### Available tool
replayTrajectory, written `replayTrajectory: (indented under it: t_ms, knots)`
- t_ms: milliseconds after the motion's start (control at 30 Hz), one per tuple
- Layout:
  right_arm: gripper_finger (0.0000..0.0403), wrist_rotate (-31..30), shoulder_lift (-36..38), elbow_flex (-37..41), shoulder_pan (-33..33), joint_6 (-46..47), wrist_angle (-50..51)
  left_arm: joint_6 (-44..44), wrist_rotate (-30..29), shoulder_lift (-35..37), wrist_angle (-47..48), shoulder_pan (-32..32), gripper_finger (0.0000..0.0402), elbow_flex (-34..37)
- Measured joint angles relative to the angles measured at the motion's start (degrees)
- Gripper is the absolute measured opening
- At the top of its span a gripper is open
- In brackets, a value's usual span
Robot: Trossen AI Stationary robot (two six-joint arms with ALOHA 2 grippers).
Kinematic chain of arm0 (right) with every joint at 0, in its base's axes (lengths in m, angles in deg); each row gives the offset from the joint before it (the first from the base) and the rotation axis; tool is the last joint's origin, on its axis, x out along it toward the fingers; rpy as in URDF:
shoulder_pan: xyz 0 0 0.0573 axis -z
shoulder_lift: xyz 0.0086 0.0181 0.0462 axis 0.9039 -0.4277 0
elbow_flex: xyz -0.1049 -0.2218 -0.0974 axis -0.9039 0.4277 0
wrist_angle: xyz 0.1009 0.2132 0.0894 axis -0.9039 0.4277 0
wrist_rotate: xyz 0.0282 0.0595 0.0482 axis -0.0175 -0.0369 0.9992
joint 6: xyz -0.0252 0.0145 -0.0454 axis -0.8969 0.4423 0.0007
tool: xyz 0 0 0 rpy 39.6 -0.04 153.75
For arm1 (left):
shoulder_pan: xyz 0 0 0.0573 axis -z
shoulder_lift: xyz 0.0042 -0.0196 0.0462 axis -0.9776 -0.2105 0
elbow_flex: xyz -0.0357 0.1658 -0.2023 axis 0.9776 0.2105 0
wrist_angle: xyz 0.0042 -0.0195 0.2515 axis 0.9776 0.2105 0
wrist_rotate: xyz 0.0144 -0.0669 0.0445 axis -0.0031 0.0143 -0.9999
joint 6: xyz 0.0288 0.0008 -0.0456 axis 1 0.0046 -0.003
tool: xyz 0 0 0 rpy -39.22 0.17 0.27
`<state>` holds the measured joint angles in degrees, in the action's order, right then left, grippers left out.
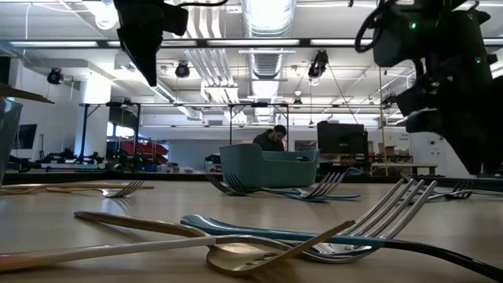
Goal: Sort silverware by color (type)
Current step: Put the orange fork into the green bin
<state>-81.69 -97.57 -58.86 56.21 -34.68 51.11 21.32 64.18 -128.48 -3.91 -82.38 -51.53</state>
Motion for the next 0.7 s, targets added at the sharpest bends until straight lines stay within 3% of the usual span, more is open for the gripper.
replayTrajectory:
  t_ms: [300, 700]
  knots:
    - [0.0097, -3.09, -6.69, 0.11, 0.02, -3.81, -0.4, -0.02, -0.02, 0.02, -0.07, 0.0, 0.0, 0.0]
    - [0.0067, -2.89, -6.32, 0.13, 0.02, -3.29, -1.22, 0.0, -0.12, 0.13, -0.26, 0.0, 0.0, 0.65]
